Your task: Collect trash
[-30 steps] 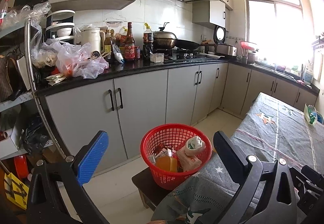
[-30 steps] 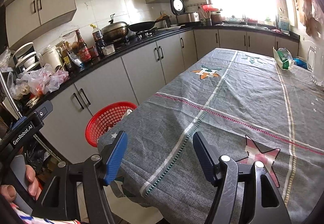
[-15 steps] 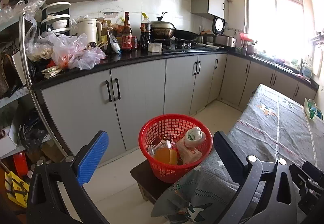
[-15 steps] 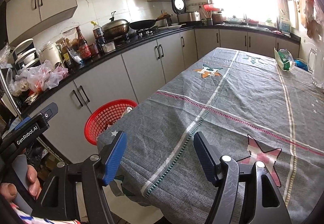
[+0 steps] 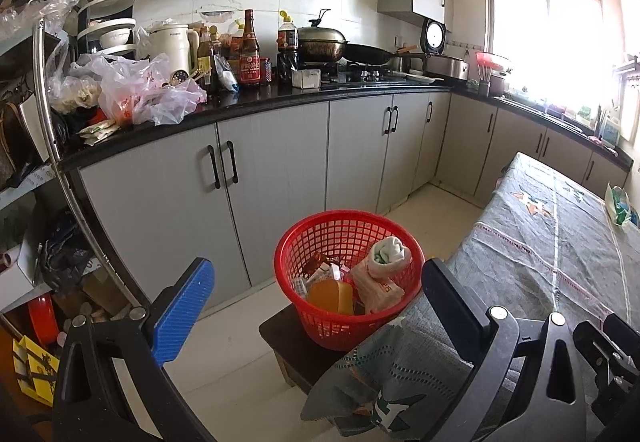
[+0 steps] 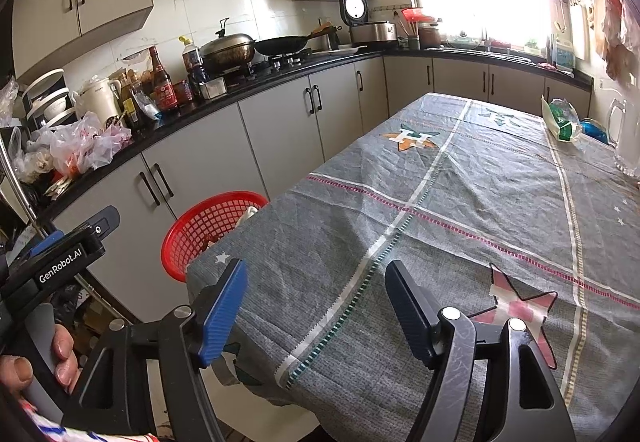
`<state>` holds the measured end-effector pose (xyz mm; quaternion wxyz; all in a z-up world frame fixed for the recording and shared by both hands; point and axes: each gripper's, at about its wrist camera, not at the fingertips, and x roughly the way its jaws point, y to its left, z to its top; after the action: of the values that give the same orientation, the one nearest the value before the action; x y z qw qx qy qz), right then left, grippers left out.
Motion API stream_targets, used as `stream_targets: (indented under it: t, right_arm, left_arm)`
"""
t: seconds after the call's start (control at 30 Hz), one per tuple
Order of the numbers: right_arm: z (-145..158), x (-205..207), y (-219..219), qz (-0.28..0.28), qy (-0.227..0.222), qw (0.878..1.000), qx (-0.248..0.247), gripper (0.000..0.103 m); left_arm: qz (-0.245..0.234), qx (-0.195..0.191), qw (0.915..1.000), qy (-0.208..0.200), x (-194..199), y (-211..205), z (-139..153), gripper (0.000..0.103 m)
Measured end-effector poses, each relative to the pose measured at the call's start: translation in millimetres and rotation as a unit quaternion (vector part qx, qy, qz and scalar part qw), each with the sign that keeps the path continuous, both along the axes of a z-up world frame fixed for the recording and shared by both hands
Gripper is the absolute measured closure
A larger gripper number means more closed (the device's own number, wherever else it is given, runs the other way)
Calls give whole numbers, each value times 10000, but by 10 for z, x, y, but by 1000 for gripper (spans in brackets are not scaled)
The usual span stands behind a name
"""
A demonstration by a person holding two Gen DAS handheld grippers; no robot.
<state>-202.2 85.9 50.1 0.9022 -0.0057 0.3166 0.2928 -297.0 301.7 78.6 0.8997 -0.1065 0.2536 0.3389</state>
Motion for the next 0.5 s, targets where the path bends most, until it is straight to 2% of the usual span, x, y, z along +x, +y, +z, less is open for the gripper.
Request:
stream_targets:
  t: [0.5]
  right_arm:
    - [-124,76,-99,-47,87,10000,4,25]
  left_arm:
    - [-95,-41,9998,153,95,-28,-72,0]
